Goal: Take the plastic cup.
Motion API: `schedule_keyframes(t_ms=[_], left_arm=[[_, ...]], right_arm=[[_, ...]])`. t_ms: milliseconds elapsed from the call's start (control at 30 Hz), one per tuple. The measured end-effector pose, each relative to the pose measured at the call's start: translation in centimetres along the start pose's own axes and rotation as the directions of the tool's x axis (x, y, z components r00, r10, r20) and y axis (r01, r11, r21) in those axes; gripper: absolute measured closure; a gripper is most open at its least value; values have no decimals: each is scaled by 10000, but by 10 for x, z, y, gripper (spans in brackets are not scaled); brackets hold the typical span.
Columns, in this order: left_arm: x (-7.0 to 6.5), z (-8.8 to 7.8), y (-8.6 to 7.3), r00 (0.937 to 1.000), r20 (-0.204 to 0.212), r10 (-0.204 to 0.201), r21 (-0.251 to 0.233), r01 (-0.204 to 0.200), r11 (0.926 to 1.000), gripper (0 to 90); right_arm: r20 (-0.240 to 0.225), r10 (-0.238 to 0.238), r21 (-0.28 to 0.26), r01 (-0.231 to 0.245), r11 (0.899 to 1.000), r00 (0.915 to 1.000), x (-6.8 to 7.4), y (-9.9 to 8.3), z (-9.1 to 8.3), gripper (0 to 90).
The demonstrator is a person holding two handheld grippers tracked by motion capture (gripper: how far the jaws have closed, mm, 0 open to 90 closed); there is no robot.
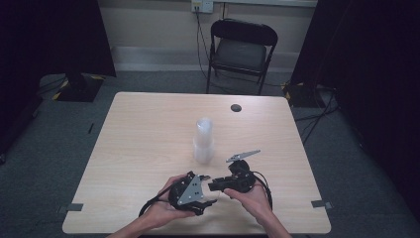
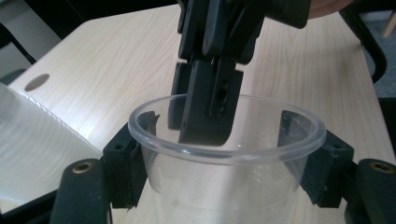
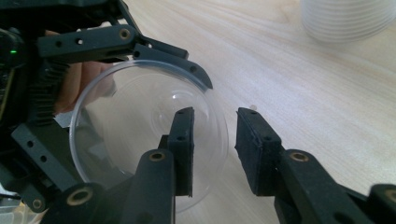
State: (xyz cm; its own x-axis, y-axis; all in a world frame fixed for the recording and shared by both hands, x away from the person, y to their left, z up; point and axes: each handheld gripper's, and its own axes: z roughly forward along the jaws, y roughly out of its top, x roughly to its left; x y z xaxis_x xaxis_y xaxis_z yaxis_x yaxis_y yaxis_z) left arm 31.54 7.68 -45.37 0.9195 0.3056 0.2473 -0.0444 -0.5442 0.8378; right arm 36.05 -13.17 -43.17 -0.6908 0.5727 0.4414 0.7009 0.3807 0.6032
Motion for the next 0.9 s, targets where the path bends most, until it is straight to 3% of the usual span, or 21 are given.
schedule_keyframes(t_ms=[433, 600, 800, 900], left_arm=[[12, -5, -5, 9949, -345, -952, -330, 940, 9950, 291], [13, -7, -6, 9918, -297, -1245, -439, 1232, 9914, 290], [17, -12, -8, 9855, -407, -1646, -579, 1621, 9851, 290], [22, -14, -11, 9785, -529, -1994, -614, 1961, 9786, 291]], right_arm=[[49, -130, -833, 133, 9964, 9999, -1, 2, -10, 658], [-10, -100, -1175, 98, 9930, 9999, -2, 2, -15, 662], [0, -304, -1830, 299, 9827, 9995, -2, 2, -22, 660], [-51, -369, -1970, 352, 9798, 9993, -2, 4, -24, 653]])
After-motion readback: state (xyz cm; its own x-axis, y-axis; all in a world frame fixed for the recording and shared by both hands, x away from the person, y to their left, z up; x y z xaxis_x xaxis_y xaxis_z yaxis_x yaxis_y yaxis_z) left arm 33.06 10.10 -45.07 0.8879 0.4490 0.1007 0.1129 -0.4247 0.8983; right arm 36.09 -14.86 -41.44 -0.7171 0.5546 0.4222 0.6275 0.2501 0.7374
